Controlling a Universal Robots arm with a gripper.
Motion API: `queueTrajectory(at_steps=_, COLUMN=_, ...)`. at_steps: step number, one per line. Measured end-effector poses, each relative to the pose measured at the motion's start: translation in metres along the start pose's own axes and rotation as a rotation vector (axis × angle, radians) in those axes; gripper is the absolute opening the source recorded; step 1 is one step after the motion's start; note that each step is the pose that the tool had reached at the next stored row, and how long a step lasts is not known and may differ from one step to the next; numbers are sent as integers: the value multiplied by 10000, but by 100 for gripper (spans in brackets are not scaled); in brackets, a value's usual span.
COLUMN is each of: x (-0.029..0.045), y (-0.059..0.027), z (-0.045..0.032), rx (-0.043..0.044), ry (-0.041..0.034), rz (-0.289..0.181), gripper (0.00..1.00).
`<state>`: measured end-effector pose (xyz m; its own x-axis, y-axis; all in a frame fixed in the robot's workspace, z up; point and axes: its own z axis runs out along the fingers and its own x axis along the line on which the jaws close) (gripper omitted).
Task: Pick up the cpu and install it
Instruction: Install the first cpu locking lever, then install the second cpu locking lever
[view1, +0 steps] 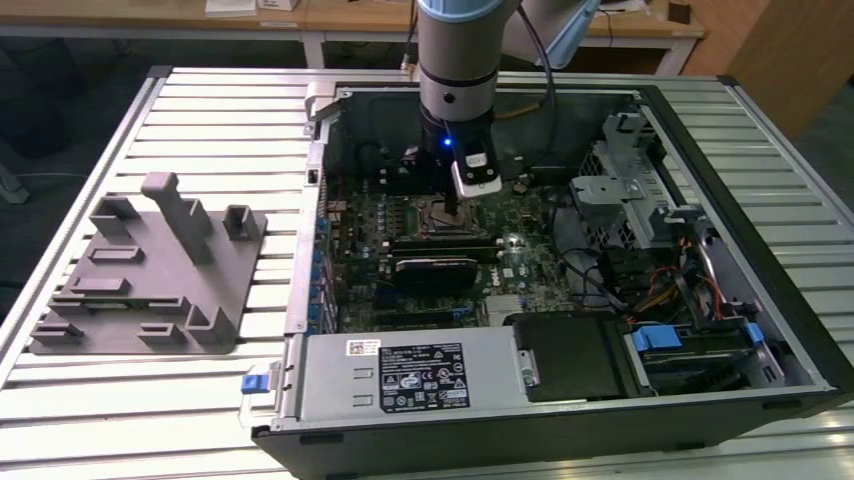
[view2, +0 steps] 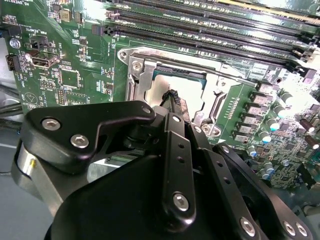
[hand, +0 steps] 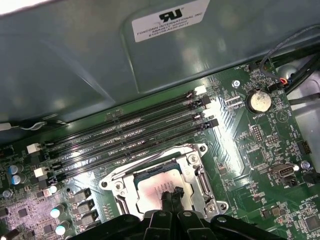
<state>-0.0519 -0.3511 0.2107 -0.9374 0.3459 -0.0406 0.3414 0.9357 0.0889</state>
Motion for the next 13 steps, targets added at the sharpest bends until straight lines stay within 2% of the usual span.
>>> queueTrajectory(at_steps=13, x=-13, y=-35, z=-9, rx=3, ry=1, rz=0, gripper=11)
